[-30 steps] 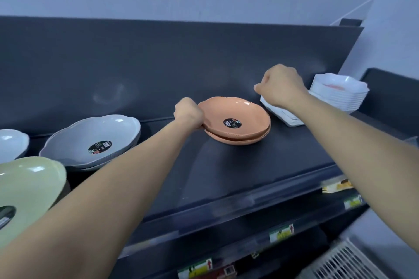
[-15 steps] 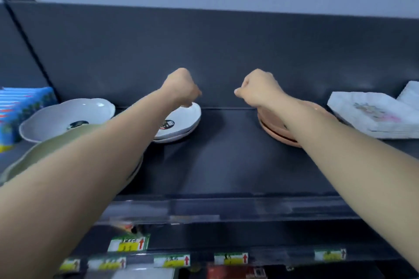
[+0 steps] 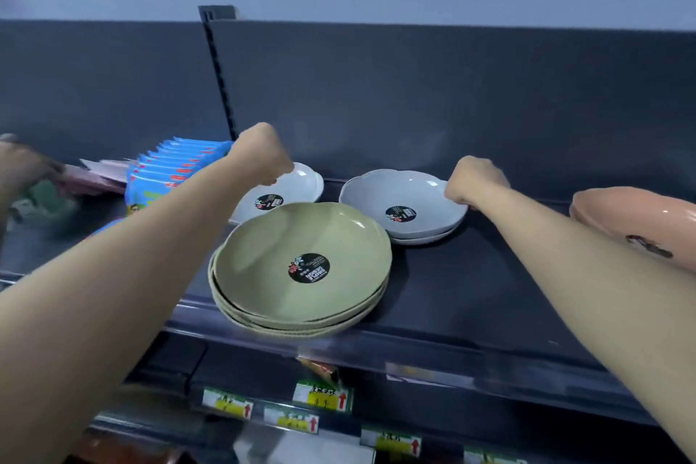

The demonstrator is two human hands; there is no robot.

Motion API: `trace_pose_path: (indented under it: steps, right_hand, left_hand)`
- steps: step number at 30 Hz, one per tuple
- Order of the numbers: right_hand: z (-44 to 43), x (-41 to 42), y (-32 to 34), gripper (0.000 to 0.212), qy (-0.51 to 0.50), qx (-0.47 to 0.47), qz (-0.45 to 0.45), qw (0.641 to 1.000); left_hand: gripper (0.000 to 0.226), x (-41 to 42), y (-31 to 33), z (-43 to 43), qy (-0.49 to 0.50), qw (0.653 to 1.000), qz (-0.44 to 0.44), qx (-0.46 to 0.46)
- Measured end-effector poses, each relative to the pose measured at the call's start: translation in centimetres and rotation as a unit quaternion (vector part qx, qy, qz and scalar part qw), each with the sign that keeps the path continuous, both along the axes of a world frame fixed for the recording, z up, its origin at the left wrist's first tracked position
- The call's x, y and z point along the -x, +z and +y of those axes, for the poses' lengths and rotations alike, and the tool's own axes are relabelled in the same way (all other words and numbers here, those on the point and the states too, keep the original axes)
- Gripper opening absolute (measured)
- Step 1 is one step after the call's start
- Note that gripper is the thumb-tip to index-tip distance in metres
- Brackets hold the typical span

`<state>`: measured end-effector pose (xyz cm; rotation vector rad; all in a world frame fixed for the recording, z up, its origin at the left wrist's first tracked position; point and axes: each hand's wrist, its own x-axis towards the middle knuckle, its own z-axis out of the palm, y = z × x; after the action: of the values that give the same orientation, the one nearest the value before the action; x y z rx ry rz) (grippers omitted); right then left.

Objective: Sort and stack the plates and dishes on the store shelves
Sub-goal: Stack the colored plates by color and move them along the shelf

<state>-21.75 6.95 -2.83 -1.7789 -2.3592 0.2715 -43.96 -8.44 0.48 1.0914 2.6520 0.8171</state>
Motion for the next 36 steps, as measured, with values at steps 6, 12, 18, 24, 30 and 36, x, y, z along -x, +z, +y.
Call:
trace_pose_path:
  steps: [6, 12, 18, 24, 30, 36]
  right_hand:
    - [-1.1, 2.7, 0.8, 0.008, -0.013, -0.056, -0.052, 0.997]
    - [-2.2, 5.2, 1.4, 0.008, 0.021, -0.055, -0.048, 0.997]
    - [-3.2, 7.1, 1.7, 0.026, 0.057, -0.052, -0.008, 0.997]
    - [-3.7, 8.1, 2.3, 0.031, 0.08, -0.069, 0.035, 0.994]
    - [-3.7, 8.3, 4.1, 0.033, 0.075, -0.114, 0.113, 0.984]
    - [-3.1, 6.5, 5.9, 0.03, 0.068, -0.174, 0.167, 0.968]
  left_hand:
    - [0.028, 4.0, -2.7, -3.4, 0.064, 0.991, 0.073, 0.093]
    - [0.027, 6.3, -4.8, -4.7, 0.076, 0.985, 0.076, 0.137]
    - [0.021, 8.0, -5.2, -4.6, 0.111, 0.988, -0.041, 0.096]
    - [0.02, 8.4, -3.1, -4.9, 0.144, 0.979, -0.136, -0.05]
    - [0.022, 6.9, -0.3, -4.5, 0.131, 0.975, -0.148, -0.1]
    - [0.022, 1.7, 0.7, -1.4, 0.065, 0.979, -0.154, -0.117]
